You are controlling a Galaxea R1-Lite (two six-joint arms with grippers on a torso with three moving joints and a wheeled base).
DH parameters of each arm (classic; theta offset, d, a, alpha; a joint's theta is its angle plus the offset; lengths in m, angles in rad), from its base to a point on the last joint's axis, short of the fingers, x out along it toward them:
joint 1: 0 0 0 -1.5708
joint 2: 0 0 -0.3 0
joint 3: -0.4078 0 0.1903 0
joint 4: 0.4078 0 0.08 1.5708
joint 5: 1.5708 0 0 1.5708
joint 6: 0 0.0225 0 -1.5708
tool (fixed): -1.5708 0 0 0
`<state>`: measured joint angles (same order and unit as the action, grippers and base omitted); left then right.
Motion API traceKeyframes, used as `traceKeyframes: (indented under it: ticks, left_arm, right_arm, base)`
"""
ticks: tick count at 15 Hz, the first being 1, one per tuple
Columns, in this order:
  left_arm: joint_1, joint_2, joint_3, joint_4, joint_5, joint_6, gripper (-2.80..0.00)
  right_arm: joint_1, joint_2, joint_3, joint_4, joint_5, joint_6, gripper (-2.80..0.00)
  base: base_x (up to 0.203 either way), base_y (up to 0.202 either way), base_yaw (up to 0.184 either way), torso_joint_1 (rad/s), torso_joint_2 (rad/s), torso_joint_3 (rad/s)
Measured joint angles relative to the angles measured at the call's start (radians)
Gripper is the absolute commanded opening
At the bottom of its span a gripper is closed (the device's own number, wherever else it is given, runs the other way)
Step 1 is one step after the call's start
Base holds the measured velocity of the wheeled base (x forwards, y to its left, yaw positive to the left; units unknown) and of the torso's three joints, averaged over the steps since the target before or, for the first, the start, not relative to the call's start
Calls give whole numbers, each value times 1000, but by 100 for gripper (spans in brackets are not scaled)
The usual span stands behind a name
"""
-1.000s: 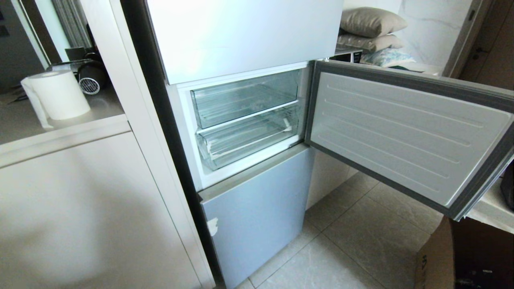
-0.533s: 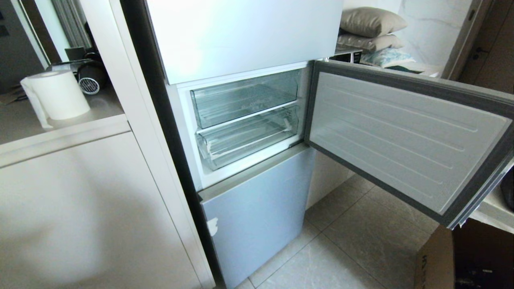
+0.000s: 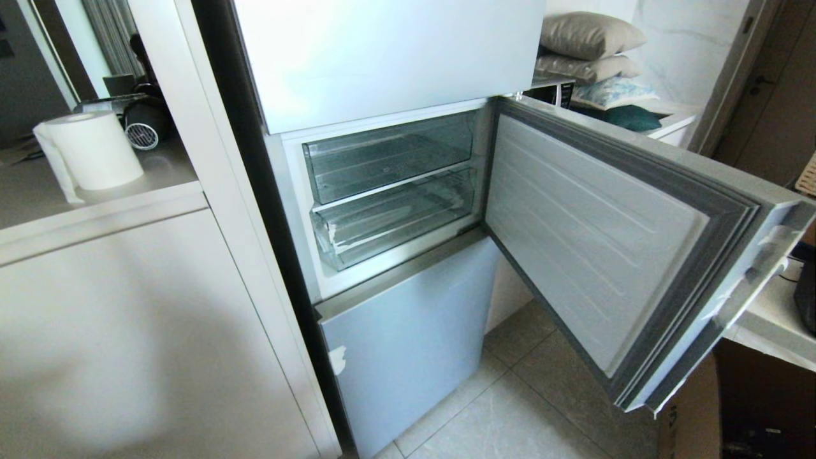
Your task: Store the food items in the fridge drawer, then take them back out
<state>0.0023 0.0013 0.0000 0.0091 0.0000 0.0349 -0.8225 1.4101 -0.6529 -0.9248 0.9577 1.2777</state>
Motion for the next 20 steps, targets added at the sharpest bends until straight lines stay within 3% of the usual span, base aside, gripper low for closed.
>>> traceKeyframes:
  ticks: [3, 6, 8, 10, 12, 15, 20]
  left_arm:
    - [0, 0, 0, 0, 0, 0, -280]
    - [0, 0, 0, 0, 0, 0, -280]
    - [0, 0, 0, 0, 0, 0, -280]
    - [0, 0, 0, 0, 0, 0, -280]
    - [0, 0, 0, 0, 0, 0, -280]
    - [0, 0, 0, 0, 0, 0, -280]
    - [0, 0, 0, 0, 0, 0, -280]
  right_arm:
    - [133, -40, -58, 125, -225, -56, -280]
    - [457, -45, -112, 338, -573, -231, -280]
    - [658, 9, -159, 403, -790, -349, -280]
    - [798, 109, -241, 426, -924, -443, -280]
    - [928, 214, -325, 435, -978, -512, -280]
    - [1063, 367, -428, 421, -988, -587, -280]
    - [1198, 641, -702, 401, -991, -635, -280]
  base:
    - [0, 0, 0, 0, 0, 0]
    - [0, 0, 0, 0, 0, 0]
    - [0, 0, 0, 0, 0, 0]
    - [0, 0, 0, 0, 0, 0]
    - [0, 0, 0, 0, 0, 0]
    - [0, 0, 0, 0, 0, 0]
    - [0, 0, 0, 0, 0, 0]
